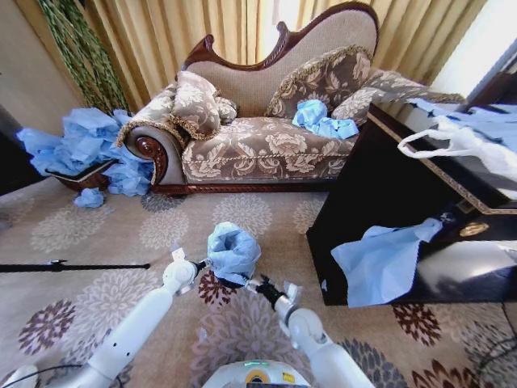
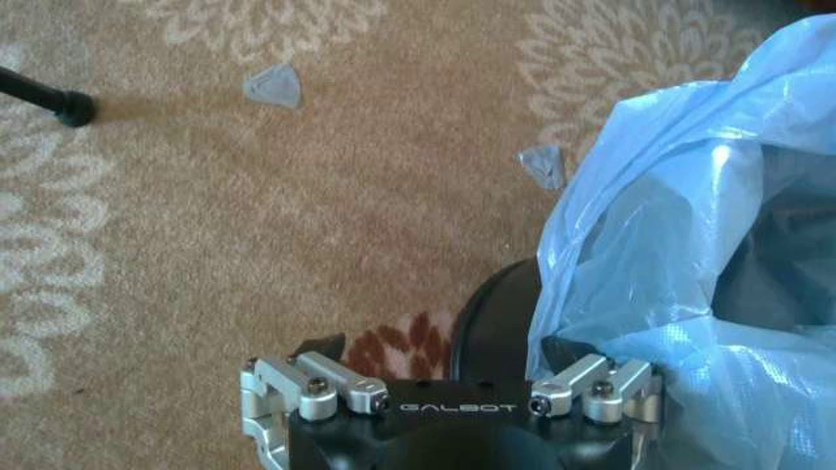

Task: Place a garbage bag over the trash bin.

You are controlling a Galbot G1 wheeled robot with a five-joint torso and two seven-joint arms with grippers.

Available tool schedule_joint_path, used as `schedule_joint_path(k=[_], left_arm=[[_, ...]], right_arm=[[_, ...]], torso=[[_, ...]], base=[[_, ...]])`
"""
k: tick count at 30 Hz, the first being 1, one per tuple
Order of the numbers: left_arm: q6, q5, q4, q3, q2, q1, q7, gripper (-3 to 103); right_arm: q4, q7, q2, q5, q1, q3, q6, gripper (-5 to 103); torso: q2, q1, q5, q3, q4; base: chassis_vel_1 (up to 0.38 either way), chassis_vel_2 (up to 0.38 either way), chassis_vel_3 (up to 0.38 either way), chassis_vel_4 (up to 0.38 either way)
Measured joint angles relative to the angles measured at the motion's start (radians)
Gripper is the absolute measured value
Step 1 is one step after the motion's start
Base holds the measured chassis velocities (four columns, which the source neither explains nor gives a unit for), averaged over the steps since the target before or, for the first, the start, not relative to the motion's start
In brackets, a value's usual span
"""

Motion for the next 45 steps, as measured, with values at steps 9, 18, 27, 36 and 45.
schedule_joint_path(k=[9,18,27,36,45], left_arm=[[0.000,-0.020,-0.020,-0.001,0.019,0.000,-0.016,100],[-0.002,-0.016,0.024,0.010,-0.003,-0.022,-0.012,100],[-0.006,-0.004,0.075,0.015,-0.023,-0.037,0.003,100],[-0.015,0.032,0.147,0.026,-0.058,-0.048,0.030,100],[-0.021,0.061,0.209,0.035,-0.095,-0.065,0.053,100]], right_arm=[[-0.122,0.006,0.038,-0.017,0.084,-0.009,0.016,95],[-0.141,-0.025,0.040,-0.034,0.090,-0.010,0.024,63],[-0.174,-0.039,0.057,-0.049,0.097,-0.016,0.045,30],[-0.228,-0.043,0.070,-0.069,0.102,-0.017,0.056,2],[-0.301,-0.044,0.082,-0.087,0.129,-0.010,0.068,0]], torso=[[0.000,0.000,0.0002,0.000,0.0002],[0.000,0.000,0.0000,0.000,0.0000],[0.000,0.000,0.0001,0.000,0.0001],[0.000,0.000,0.0001,0.000,0.0001],[0.000,0.000,0.0002,0.000,0.0000]], base=[[0.000,0.000,0.000,0.000],[0.000,0.000,0.000,0.000],[0.000,0.000,0.000,0.000],[0.000,0.000,0.000,0.000],[0.000,0.000,0.000,0.000]])
